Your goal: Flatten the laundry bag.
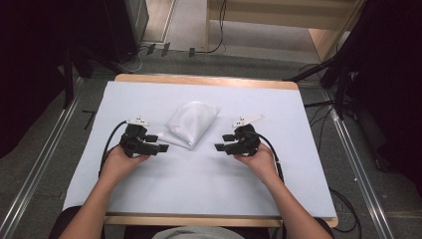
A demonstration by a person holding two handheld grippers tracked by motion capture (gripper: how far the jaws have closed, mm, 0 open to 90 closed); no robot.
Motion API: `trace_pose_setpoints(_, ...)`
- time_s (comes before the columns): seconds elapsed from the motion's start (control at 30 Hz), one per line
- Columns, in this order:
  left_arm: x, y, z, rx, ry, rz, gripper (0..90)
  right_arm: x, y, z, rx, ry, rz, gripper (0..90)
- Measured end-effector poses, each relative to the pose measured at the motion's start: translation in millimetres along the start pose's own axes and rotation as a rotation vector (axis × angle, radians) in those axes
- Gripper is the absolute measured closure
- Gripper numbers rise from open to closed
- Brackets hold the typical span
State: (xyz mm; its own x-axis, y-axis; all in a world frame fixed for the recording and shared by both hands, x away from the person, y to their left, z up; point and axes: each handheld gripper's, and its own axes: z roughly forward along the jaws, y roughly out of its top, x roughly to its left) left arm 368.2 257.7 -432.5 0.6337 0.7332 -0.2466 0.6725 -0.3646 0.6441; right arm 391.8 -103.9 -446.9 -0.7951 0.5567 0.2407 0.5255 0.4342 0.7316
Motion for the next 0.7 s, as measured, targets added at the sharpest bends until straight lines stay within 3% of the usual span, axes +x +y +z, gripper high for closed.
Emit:
trace_pose_setpoints(0.2,0.0,3.9,3.7,0.001,-0.001,0.014,35.1,0.6,-0.4,-5.5,-0.016,0.006,0.014,46.8)
trace_pose_setpoints(0.27,1.1,4.2,4.5,0.020,-0.005,0.017,36.8,2.1,-1.8,-8.8,-0.012,-0.011,0.047,47.3)
trace_pose_setpoints(0.47,1.8,6.7,3.7,0.017,-0.013,0.018,39.7,7.7,-5.5,-9.5,0.004,-0.033,0.060,47.9)
trace_pose_setpoints(0.7,6.7,5.5,0.1,0.008,-0.025,-0.018,42.4,16.8,-0.4,-8.4,0.010,-0.026,0.061,51.3)
